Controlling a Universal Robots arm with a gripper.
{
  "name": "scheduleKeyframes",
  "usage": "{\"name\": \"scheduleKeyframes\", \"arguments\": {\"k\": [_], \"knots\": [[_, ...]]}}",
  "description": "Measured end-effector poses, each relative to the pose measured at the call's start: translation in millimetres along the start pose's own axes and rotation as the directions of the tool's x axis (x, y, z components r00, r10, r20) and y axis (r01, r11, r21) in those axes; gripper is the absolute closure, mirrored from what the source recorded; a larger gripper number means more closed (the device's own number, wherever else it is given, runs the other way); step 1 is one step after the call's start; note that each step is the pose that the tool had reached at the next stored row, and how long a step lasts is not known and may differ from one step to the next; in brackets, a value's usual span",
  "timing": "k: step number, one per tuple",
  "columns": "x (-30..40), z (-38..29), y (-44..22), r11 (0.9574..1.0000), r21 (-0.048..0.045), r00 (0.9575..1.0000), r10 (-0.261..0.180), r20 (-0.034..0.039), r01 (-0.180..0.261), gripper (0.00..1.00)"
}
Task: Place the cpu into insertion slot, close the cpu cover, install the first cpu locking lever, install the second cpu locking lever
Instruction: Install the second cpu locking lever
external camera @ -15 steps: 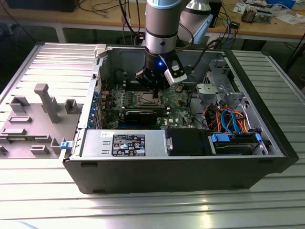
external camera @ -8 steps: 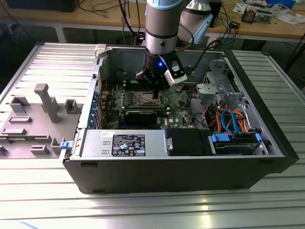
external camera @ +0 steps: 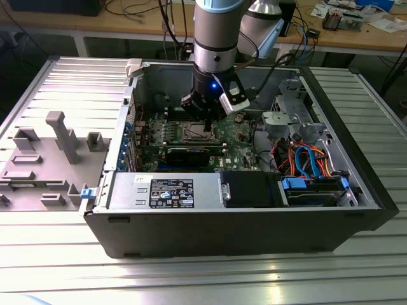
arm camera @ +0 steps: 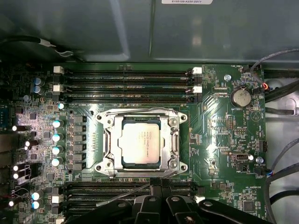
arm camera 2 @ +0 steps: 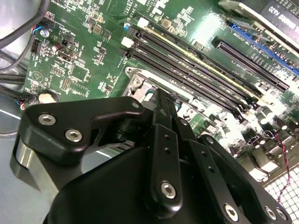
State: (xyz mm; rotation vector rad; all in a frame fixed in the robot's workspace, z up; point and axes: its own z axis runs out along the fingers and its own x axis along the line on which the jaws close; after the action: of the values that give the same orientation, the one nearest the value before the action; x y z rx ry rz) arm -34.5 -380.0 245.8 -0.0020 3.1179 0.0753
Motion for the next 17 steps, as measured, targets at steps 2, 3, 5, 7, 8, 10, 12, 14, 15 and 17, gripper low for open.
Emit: {"name": "scheduleKeyframes", "arguments": {"k": [2, 3, 5, 7, 8, 10, 12, 14, 15, 17], "knots": [[-0.1, 0.2, -0.2, 1.0000, -0.0081, 1.0000, 0.000, -0.0012, 0.000, 0.89], [0.0, 0.3, -0.4, 0.9998, -0.0184, 1.0000, 0.001, -0.0023, -0.001, 0.89], [0.0, 0.2, -4.1, 0.9995, -0.0322, 1.0000, 0.001, -0.0032, -0.001, 0.89], [0.0, 0.0, -9.5, 0.9995, -0.0323, 1.0000, 0.001, -0.0033, -0.001, 0.89], [0.9, 0.6, -9.9, 0.9995, -0.0323, 1.0000, 0.001, -0.0033, -0.001, 0.89], [8.8, 2.5, -10.1, 0.9995, -0.0323, 1.0000, 0.001, -0.0038, -0.001, 0.89], [13.1, 3.4, -10.9, 0.9995, -0.0324, 1.0000, 0.001, -0.0044, -0.001, 0.89], [15.4, 3.6, -12.8, 0.9995, -0.0325, 1.0000, 0.001, -0.0047, -0.001, 0.89], [17.4, 3.9, -13.4, 0.9995, -0.0324, 1.0000, 0.001, -0.0048, -0.001, 0.89], [22.7, 4.8, -14.2, 0.9995, -0.0324, 1.0000, 0.001, -0.0048, -0.001, 0.89]]}}
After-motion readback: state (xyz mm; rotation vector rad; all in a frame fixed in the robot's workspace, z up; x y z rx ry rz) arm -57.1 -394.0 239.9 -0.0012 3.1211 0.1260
